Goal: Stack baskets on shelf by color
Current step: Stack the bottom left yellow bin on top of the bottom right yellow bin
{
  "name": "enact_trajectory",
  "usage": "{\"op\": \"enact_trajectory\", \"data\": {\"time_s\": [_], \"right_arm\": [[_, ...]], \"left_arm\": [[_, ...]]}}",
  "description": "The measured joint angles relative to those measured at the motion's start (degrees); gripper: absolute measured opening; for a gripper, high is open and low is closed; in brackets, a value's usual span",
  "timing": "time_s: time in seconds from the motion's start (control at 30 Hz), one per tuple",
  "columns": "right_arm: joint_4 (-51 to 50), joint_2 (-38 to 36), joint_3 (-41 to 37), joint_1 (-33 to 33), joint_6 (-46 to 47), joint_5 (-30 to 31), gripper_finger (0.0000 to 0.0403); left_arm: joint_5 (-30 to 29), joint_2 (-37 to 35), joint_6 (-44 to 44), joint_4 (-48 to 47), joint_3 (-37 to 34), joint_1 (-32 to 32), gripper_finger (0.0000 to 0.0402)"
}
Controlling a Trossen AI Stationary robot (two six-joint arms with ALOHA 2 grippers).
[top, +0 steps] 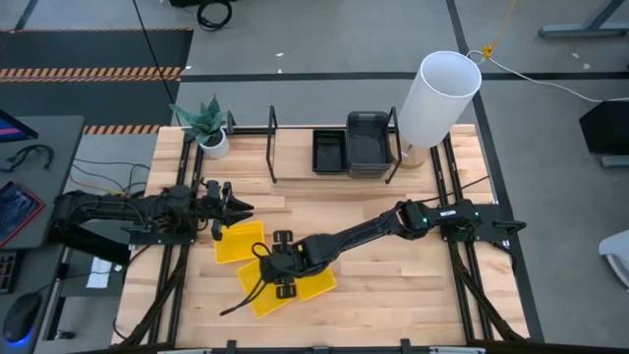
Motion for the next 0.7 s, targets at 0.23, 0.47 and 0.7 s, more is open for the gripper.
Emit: {"op": "enact_trajectory", "data": {"time_s": [0.23, 0.47, 0.7], "right_arm": [[-0.86, -0.48, 0.73, -0.96, -0.76, -1.61, 0.0203], [0.85, -3.05, 0.79, -3.89, 4.04, -7.19, 0.0203], [2.64, -1.14, 0.65, -5.04, 6.83, -12.80, 0.0207]], "left_arm": [[0.00, 0.02, 0.02, -0.02, 0.00, -0.02, 0.0117], [0.00, 0.01, 0.03, -0.02, 0.00, 0.00, 0.0117], [0.00, 0.02, 0.00, -0.02, 0.00, -0.02, 0.0117]]}}
